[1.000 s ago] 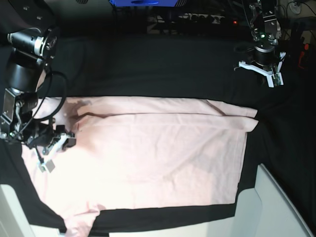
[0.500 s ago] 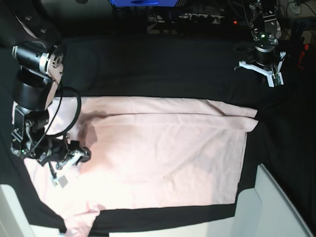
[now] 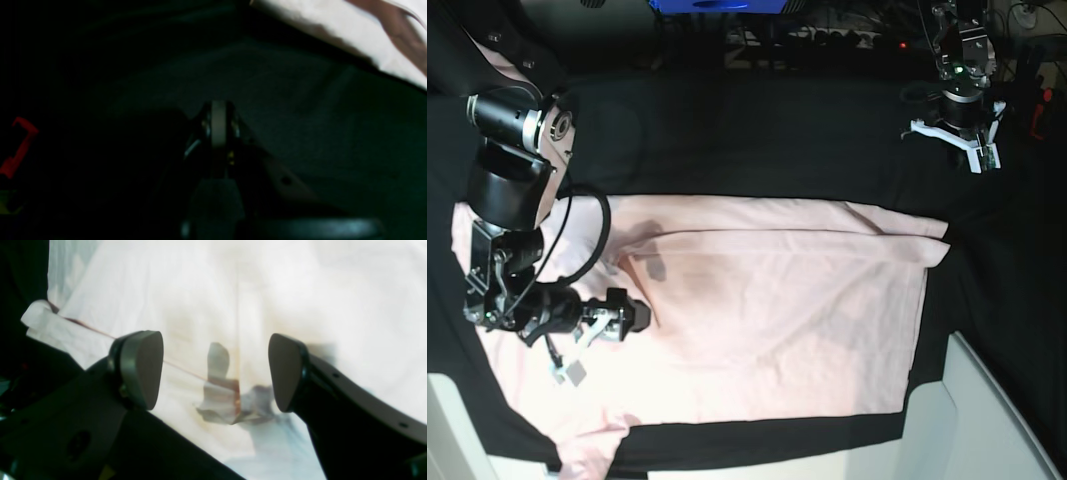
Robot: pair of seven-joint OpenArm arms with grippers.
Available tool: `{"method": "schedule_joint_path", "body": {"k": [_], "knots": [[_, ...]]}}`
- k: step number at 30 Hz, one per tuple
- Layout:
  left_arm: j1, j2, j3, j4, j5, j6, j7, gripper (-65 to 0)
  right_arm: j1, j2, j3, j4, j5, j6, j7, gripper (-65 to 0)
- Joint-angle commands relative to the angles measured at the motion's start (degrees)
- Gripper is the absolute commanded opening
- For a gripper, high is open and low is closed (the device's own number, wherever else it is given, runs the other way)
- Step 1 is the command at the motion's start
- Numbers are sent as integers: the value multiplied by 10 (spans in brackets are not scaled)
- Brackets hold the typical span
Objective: Fold the T-shirt properly
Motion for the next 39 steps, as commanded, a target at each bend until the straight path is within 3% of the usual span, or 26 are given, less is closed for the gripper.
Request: {"method": "schedule_joint_path", "body": {"k": [1,5,12,15,19,22,26,32,39], "knots": [[0,-5,-2,9,-1,2,-12,-650,16,5,2,28,13,4,7,-192],[0,-5,-2,9,-1,2,-12,-650,-22,9,19,126,13,1,2,-222],[0,-5,-2,9,-2,2,-12,-635,-119,5,244,277,13,3,-61,-177],[1,-4,-2,9,-2,2,-12,-556,-158,5,326,309,13,6,-66,-176],[1,9,-22,9,-74,2,-12,-349,-193,8,395,310,14,40,-66,-174],[1,6,-34,9,-171,0,-11,-269,-219,8,410,309,14,40,-66,-174],[-5,-15,-16,7,-245,-2,-11,-265,-238,8,409,290,14,40,-66,-174],[-50,-19,10,-33,-296,-2,-11,-265,-245,16,408,226,13,40,-61,-174],[-120,-19,53,-126,-298,-2,-15,-265,-257,16,408,176,13,40,-18,-176]]}}
